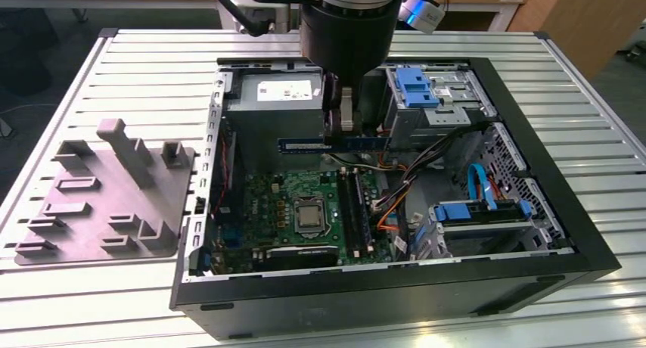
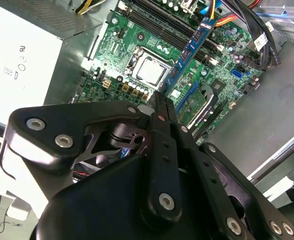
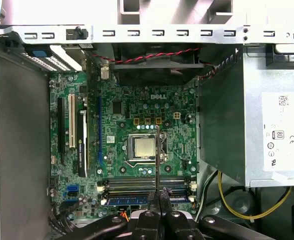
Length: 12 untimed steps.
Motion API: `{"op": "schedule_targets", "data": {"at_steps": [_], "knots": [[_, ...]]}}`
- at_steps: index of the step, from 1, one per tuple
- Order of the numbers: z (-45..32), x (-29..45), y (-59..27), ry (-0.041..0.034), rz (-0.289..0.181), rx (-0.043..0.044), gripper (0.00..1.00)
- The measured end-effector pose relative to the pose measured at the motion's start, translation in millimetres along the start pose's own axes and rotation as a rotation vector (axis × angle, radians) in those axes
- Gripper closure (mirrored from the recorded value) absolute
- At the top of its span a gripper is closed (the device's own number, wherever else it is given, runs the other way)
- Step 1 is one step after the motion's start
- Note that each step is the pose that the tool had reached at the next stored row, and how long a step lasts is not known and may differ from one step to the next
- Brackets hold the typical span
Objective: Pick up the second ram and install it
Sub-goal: 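Insert the second ram into the second slot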
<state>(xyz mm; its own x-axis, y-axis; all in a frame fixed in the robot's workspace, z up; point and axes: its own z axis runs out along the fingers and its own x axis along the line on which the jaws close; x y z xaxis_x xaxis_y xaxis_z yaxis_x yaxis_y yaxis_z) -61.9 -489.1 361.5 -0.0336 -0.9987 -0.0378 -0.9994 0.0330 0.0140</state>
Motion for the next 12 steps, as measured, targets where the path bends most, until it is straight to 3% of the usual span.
{"op": "schedule_targets", "data": {"at_steps": [5, 12], "knots": [[0.0, 0.0, 0.0, -0.0002, 0.013, 0.0004, 0.89], [0.2, 0.0, 0.0, -0.0019, 0.129, 0.0049, 0.89]]}}
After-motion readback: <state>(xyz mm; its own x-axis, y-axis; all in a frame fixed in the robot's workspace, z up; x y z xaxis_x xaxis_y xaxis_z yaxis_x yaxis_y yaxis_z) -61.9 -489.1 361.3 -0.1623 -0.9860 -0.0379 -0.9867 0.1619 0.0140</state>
